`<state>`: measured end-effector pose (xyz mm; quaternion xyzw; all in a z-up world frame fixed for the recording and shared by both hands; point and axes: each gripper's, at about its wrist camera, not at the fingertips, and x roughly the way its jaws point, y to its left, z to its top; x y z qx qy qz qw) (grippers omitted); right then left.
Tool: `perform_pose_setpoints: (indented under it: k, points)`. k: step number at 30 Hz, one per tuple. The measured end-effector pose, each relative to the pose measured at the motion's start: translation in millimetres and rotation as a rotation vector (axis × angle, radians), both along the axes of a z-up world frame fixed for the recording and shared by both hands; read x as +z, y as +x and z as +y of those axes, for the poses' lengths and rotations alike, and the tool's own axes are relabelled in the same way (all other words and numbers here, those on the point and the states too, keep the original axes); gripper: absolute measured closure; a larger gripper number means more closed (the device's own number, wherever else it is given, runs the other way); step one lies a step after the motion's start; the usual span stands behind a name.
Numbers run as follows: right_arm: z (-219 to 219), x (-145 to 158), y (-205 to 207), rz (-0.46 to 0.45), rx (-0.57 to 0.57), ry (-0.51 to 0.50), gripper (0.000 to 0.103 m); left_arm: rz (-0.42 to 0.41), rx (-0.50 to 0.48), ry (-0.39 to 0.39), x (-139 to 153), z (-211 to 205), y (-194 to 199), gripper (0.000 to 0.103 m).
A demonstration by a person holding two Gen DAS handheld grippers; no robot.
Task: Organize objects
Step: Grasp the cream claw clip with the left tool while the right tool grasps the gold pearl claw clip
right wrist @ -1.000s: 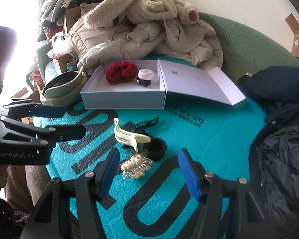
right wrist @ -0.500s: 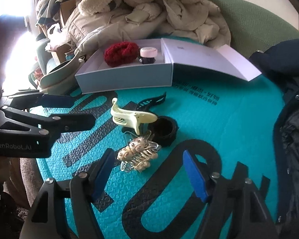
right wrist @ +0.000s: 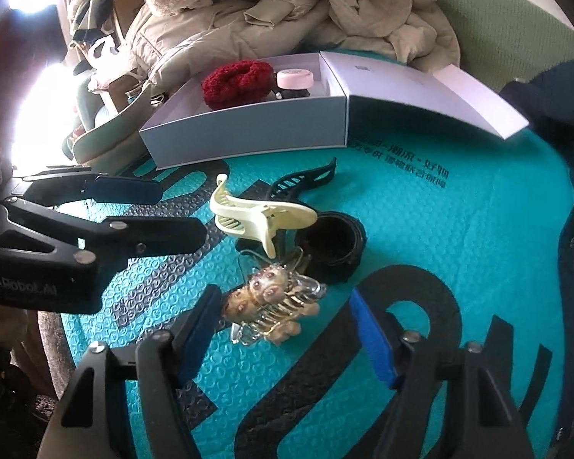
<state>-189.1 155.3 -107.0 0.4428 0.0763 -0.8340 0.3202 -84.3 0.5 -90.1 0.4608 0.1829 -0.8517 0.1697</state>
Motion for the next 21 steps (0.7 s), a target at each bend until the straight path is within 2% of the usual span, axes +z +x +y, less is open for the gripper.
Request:
perform_pose_setpoints:
  k: [2, 4, 6, 12, 21]
  points:
    - [2.5, -0.9, -1.5, -0.013, -0.003, -0.012, 0.049, 0.004, -0.014, -0.002, 0.6, 2.2, -4.0, 0.028]
    - [4.5, -1.0, -1.7, -0.020, 0.000, -0.021, 0.053, 0.009, -0.029, -0.005, 1.9, 4.9, -8.0, 0.027]
    - [6.5, -0.9, -0.5, -0.014, -0.002, -0.018, 0.053, 0.011, -0.045, -0.004, 2.5, 7.9, -13.0, 0.023]
    - [19.7, 0.9, 0.1, -0.009, -0.032, -0.005, 0.053, 0.003, -0.064, -0.009, -0.7, 14.4, -29.1, 0.022]
    - [46.5, 0.8, -1.4, -0.029, -0.100, -0.012, 0.053, -0.009, -0.046, 0.044, -15.7, 10.9, -48.8, 0.020]
